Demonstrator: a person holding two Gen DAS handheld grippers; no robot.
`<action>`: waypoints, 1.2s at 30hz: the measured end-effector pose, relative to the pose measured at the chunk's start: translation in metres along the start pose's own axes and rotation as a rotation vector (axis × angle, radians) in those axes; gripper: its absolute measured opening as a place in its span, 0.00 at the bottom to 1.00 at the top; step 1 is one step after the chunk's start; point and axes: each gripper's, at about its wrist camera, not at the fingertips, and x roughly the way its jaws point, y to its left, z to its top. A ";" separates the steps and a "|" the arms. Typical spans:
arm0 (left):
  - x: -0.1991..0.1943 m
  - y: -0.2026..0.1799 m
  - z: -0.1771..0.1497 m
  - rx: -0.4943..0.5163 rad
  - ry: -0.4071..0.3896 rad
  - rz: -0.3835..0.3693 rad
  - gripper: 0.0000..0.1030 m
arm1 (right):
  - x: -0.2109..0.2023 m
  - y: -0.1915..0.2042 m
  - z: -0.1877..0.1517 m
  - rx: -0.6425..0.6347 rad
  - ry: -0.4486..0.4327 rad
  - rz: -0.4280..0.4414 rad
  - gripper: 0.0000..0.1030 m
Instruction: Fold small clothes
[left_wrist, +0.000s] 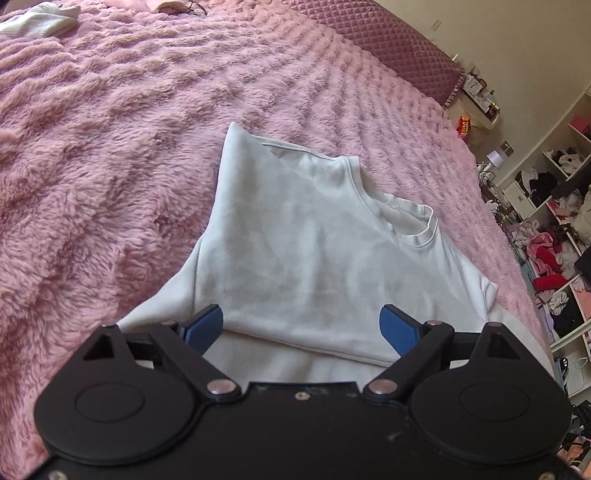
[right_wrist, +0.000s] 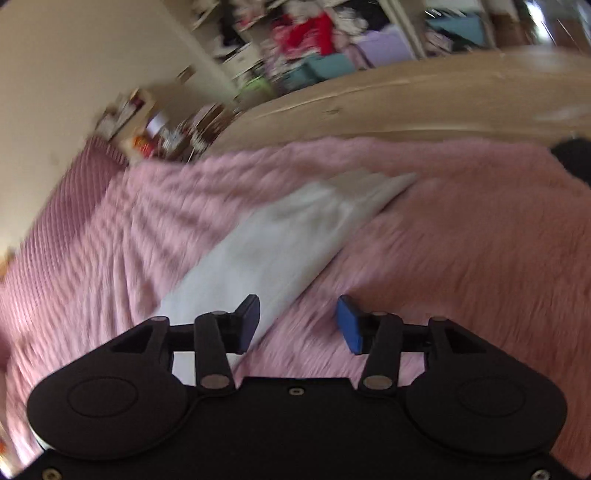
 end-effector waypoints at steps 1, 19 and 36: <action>0.000 0.000 0.000 -0.010 0.001 0.005 0.93 | 0.006 -0.011 0.007 0.070 0.001 0.025 0.46; -0.013 0.016 0.001 -0.060 0.027 0.030 0.94 | -0.006 0.062 0.032 0.084 -0.070 0.180 0.11; -0.046 0.038 0.004 -0.151 -0.040 -0.045 0.94 | -0.056 0.351 -0.314 -0.292 0.645 0.763 0.37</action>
